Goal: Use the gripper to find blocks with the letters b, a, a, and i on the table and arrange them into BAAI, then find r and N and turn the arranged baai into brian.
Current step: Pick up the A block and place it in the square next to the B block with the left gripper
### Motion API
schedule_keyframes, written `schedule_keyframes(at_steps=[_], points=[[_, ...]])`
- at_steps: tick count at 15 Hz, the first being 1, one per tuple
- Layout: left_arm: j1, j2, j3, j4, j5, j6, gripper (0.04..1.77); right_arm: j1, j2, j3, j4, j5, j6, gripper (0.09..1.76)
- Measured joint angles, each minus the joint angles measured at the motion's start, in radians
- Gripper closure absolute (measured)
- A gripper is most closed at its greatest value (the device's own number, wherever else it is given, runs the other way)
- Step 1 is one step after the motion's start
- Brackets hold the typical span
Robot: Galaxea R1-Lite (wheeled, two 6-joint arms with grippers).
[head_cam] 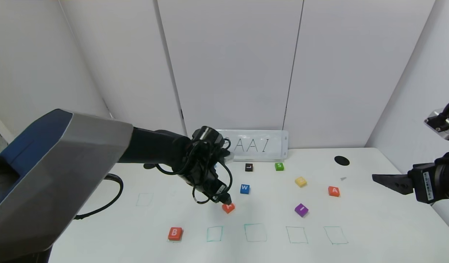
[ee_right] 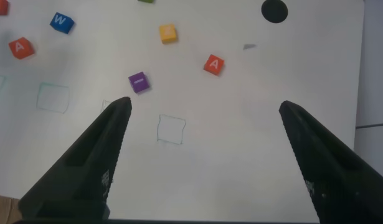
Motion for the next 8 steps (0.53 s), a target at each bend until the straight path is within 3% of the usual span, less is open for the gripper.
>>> schedule_keyframes(at_steps=[4,8], points=[[-0.023,0.067,-0.191,0.22,0.001,0.035,0.1,0.013,-0.014,0.005,-0.003,-0.014,-0.002,0.14],[-0.042,0.138,-0.283,0.268,0.002,0.069,0.1,0.019,-0.013,0.009,-0.004,-0.014,-0.007,0.14]])
